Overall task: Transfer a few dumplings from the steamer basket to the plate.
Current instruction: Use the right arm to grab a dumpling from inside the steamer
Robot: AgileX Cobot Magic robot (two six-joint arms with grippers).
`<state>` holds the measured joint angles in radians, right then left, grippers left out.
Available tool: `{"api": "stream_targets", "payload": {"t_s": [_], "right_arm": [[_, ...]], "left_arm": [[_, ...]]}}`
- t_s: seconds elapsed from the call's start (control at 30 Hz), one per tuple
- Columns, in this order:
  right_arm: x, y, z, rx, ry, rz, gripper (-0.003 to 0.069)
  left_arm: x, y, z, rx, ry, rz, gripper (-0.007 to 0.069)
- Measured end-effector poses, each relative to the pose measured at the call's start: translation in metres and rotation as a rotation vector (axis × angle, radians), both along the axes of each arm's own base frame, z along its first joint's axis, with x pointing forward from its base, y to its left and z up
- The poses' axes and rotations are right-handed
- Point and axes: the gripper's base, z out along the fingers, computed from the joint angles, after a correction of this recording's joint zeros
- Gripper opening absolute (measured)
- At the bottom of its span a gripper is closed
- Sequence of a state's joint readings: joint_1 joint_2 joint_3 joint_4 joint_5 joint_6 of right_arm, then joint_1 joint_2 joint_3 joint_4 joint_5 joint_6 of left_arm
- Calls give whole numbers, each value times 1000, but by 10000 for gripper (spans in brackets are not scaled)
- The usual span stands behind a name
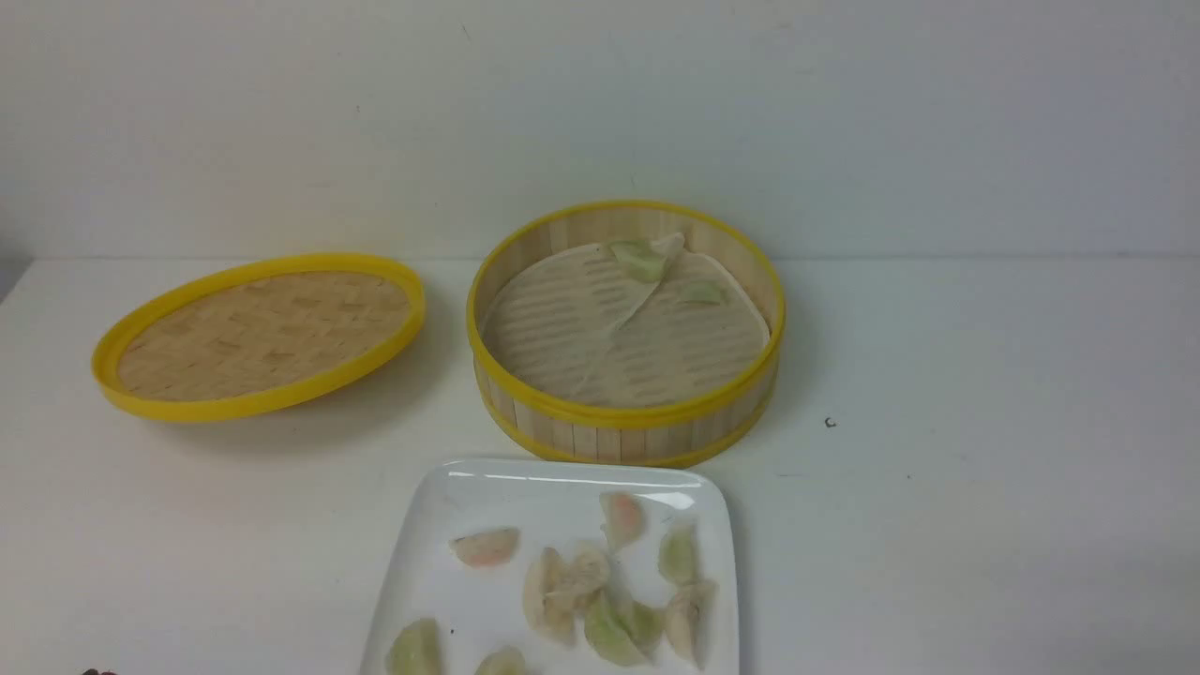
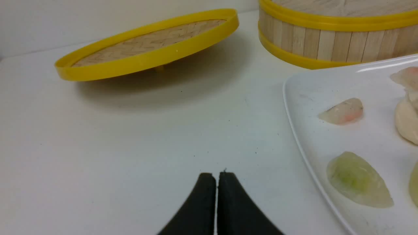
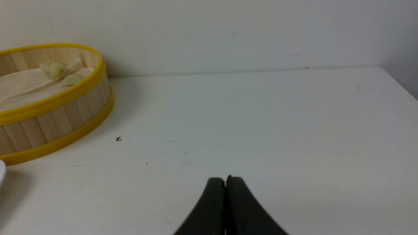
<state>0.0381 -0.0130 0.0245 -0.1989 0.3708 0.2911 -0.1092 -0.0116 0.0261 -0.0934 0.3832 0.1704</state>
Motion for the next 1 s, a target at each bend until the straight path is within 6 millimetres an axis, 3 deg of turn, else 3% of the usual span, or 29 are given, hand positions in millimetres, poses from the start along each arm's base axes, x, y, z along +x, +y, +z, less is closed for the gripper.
{"api": "stream_targets", "payload": {"t_s": [0.7, 0.83, 1.0], "right_arm": [[0, 0, 0, 0, 0, 0, -15], [0, 0, 0, 0, 0, 0, -15], [0, 0, 0, 0, 0, 0, -15]], "left_arm": [[0, 0, 0, 7, -3, 1, -6], [1, -1, 3, -71, -31, 13, -6], [3, -3, 13, -302, -111, 40, -6]]}}
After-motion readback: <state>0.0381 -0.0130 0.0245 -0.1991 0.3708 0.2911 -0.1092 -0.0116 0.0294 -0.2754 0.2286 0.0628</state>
